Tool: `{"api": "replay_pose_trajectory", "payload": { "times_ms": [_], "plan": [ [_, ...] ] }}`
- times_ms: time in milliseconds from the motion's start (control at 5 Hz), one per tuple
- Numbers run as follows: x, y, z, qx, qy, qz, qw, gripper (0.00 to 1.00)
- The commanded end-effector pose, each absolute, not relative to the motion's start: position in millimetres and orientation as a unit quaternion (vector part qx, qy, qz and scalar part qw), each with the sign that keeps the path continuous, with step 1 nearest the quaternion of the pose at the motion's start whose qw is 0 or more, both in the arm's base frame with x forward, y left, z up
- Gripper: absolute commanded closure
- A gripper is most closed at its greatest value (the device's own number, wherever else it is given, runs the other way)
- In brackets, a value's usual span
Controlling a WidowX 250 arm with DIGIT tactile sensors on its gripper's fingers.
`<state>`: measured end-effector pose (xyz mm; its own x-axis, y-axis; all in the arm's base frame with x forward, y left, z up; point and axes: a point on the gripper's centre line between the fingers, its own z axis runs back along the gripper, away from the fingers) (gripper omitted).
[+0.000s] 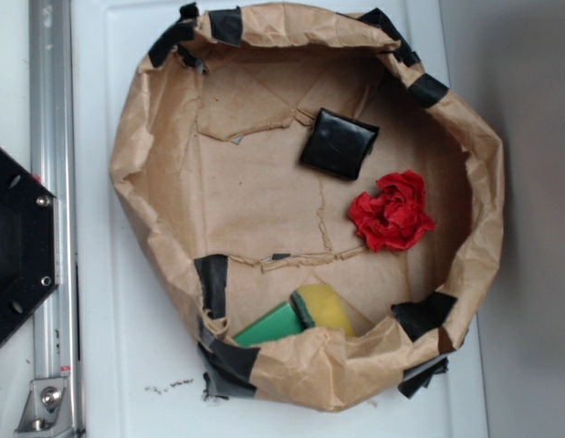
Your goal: Grab the black box.
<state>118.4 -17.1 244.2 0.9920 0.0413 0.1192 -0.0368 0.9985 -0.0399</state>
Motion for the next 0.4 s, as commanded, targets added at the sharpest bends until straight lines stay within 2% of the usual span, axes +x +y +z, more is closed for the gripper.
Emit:
{"api": "replay_pose_trajectory", "payload": {
  "times_ms": [0,200],
  "plan": [
    [118,-17,244,-0.019,-0.06,0.02,0.998,0.0],
    [168,-3,225,-0.035,-0.051,-0.037,0.997,0.0]
  ]
}}
